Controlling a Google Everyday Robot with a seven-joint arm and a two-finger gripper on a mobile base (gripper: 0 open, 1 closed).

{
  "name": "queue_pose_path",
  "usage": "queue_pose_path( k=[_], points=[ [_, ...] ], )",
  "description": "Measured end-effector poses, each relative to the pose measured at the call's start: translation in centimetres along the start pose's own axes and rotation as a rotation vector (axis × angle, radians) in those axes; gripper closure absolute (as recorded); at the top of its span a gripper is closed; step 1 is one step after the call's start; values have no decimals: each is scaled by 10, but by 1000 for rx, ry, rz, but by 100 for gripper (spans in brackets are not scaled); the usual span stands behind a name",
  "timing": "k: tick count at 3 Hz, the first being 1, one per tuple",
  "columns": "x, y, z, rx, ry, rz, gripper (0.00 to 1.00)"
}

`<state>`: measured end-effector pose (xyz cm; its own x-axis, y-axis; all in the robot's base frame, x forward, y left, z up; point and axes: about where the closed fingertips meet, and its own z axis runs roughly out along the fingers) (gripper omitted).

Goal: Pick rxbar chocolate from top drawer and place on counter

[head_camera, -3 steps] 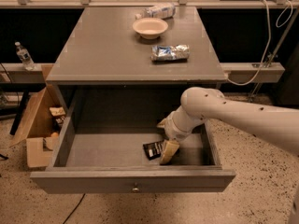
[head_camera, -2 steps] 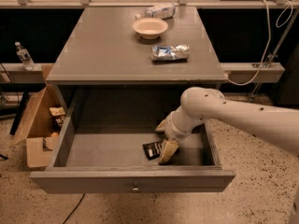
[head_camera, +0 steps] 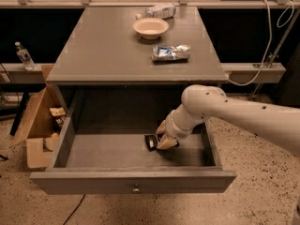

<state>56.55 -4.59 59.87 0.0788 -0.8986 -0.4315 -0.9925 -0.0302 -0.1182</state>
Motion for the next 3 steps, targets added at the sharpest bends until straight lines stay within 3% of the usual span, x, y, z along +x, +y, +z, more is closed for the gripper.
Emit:
queue_pose_path(
  k=[1,3],
  points=[
    [-3,-5,-25,38,6,-31,100],
    [-17,-20,-112,162,32,-76,100]
  ],
)
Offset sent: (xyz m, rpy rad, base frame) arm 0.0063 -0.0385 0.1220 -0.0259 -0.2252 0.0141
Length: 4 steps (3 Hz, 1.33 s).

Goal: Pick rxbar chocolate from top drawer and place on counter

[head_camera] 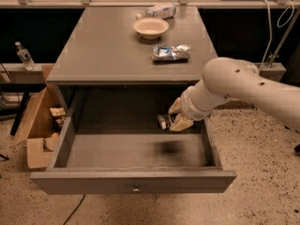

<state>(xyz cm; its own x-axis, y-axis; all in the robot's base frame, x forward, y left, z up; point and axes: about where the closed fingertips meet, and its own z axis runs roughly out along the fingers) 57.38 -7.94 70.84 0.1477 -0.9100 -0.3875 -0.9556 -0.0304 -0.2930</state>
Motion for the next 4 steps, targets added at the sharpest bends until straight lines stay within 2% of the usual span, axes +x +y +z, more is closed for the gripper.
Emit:
queue_pose_path(
  k=[1,3,4],
  points=[
    [-6,-18,-44,62,6,-9,100],
    [-12,-23,-51,53,-19,8,100],
    [-49,-35,-89,71,-86,-33,100]
  ],
)
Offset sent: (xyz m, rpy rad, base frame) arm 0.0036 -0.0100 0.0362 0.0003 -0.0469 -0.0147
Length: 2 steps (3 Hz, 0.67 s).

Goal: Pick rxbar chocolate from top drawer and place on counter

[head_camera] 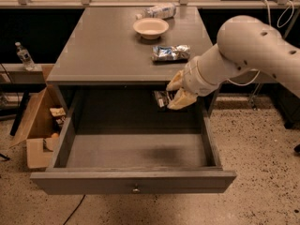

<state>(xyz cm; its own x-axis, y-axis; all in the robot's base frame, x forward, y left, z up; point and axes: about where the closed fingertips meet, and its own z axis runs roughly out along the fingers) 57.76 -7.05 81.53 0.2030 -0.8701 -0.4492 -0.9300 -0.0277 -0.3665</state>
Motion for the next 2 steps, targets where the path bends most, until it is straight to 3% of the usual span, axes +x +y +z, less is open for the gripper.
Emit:
queue_pose_path(
  k=[1,2],
  points=[
    [-39,-18,-25,5,-96,-38,100],
    [-78,-35,-36,-13,-241,-70,100]
  ],
)
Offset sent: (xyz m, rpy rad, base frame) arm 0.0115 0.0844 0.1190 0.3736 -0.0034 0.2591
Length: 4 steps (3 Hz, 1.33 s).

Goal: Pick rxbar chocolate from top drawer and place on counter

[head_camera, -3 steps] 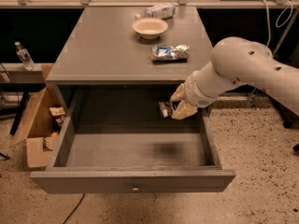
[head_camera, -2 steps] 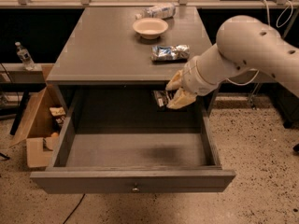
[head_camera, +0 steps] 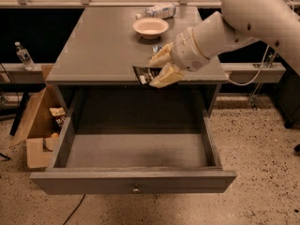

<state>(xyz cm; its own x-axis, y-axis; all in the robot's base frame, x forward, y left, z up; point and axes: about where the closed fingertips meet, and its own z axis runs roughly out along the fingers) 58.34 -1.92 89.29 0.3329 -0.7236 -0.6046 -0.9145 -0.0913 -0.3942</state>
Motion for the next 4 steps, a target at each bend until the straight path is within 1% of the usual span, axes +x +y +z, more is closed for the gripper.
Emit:
queue_pose_path(
  k=[1,2,3,4],
  points=[
    [-5,-6,-3,15,-20,10,100],
    [-4,-9,1,30,-31,37,100],
    [-19,-45,26,78,8,107,100],
    [-32,-69,51,104,40,181,100]
  ],
)
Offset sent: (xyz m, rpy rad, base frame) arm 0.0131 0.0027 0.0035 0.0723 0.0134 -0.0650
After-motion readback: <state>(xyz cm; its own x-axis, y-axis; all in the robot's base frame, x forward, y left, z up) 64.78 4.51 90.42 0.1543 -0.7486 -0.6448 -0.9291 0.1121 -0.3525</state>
